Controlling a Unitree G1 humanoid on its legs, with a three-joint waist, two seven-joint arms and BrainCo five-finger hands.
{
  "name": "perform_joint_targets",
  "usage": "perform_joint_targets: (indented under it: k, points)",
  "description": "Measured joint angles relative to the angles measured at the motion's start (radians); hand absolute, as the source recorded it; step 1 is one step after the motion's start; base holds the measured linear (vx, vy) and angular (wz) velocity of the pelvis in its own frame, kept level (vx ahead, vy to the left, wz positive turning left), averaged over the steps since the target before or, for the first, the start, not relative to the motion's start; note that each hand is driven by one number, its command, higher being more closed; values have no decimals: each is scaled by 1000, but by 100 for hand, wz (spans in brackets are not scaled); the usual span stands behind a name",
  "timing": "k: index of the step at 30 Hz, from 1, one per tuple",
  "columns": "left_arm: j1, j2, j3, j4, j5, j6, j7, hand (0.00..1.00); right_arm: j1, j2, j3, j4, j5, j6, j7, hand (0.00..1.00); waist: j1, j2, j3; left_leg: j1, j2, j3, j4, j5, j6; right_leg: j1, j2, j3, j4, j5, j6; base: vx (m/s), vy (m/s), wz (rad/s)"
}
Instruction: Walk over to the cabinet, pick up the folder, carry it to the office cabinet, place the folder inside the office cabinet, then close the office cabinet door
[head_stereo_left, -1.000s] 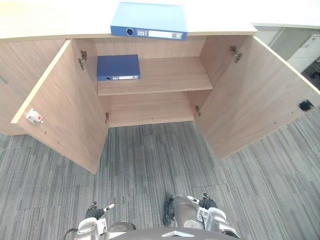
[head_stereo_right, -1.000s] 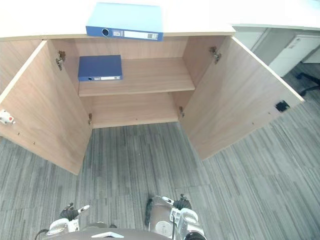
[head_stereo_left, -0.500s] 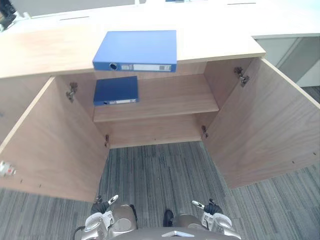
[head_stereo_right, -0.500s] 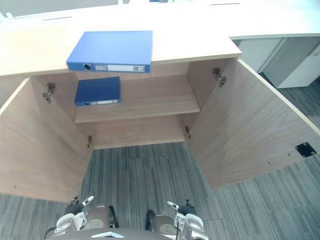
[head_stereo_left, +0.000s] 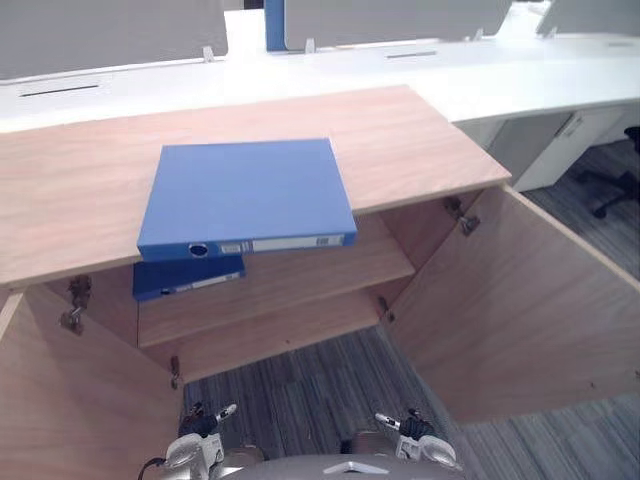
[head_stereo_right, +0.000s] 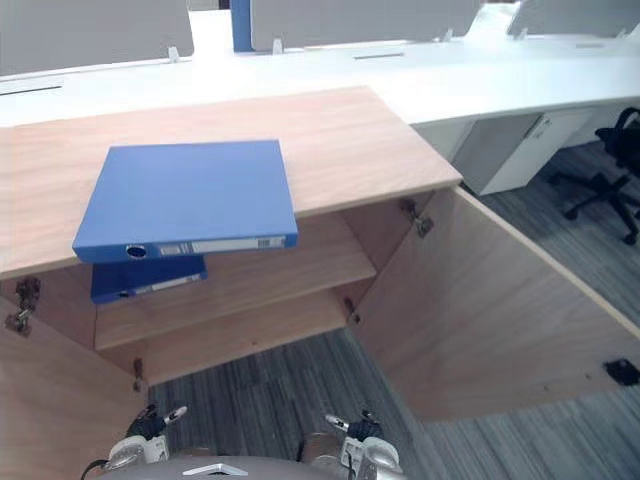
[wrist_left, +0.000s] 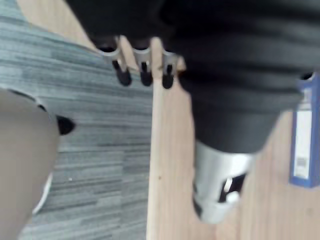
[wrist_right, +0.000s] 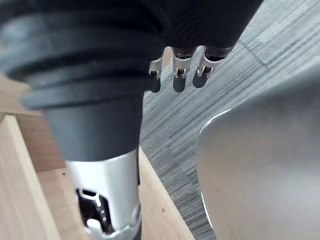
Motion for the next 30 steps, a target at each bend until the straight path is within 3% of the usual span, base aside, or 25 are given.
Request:
perform_joint_targets:
  k: [2, 3, 4, 7, 10, 13, 15, 17, 18, 21, 25, 30]
  points:
    - [7, 0, 7, 0, 0, 0, 2, 0, 3, 3, -1, -4, 0, 1, 0, 0, -2, -8, -4, 6, -9, -47, 3, -19, -38, 11, 17, 48, -238, 79, -16, 307, -227, 100]
    - [2, 0, 28, 6, 0, -1, 5, 0, 11, 10, -5, -1, 6, 1, 2, 0, 7, -25, -5, 13, -22, -80, 2, -45, -85, 28, 11, 68, -303, 142, -29, 249, -237, 64]
    - [7, -27, 41, 11, 0, 0, 5, 0, 10, -10, -5, 0, 5, 0, 0, 0, 11, 18, -11, 10, 13, -92, 3, -45, -99, 54, 30, 37, -335, 146, -37, 209, -200, 59]
    - [14, -63, 69, 6, 1, -2, 6, 0, 11, -30, -20, 3, 5, 0, -3, 0, 7, 57, -19, -7, 54, -121, 2, -40, -127, 97, 55, -34, -399, 149, -50, 193, -168, 52]
    - [9, -66, 79, 4, 1, -3, 1, 0, 17, -26, -19, 2, 10, 0, -3, 0, 5, 49, -14, -30, 73, -140, 60, -34, -145, 158, 59, -102, -440, 150, -58, 76, -101, 70]
    - [7, -58, 83, -13, 1, -5, 0, 0, 22, -17, -14, 2, 20, 0, -3, 0, 23, 28, -1, -112, 90, -89, 238, -43, -160, 216, 43, -142, -483, 154, -64, 5, -45, 47]
    - [7, -60, 98, -14, 1, -11, 0, 0, 25, -18, -6, -1, 21, 2, -3, 0, 29, 25, 1, -147, 107, -17, 290, -75, -149, 234, 35, -141, -492, 153, -61, -39, 55, 7]
    - [9, -59, 98, -11, 2, -11, 1, 0, 26, -18, -2, -5, 20, 2, -3, 0, 27, 28, -2, -137, 104, -5, 195, -66, -138, 222, 41, -127, -485, 153, -45, -47, 118, -19]
    - [8, -47, 97, -10, 2, -11, -1, 0, 27, -14, -2, -2, 20, 3, -3, 0, 29, 17, -12, -119, 86, 8, 142, -59, -115, 212, 36, -105, -492, 163, -35, -29, 162, -30]
    - [10, -21, 98, 1, 3, -9, 0, 0, 43, 11, -5, -1, 21, 4, -3, 0, 27, -20, -30, -71, 53, 48, 47, -18, -100, 225, 26, -76, -568, 218, -23, 39, 128, -32]
    - [7, -15, 83, 34, 41, -8, -1, 0, 44, 18, -21, 18, 19, 1, -3, 0, 8, -7, -39, -20, 12, 45, -17, 8, -88, 275, 10, -78, -637, 246, -3, 39, 92, 1]
    - [7, 0, 19, 38, 40, -8, -2, 0, 32, 7, -22, 47, 18, 2, -3, 0, 11, -1, -45, -24, -5, 10, -18, 13, -81, 308, 10, -83, -708, 282, -3, 16, 47, 5]
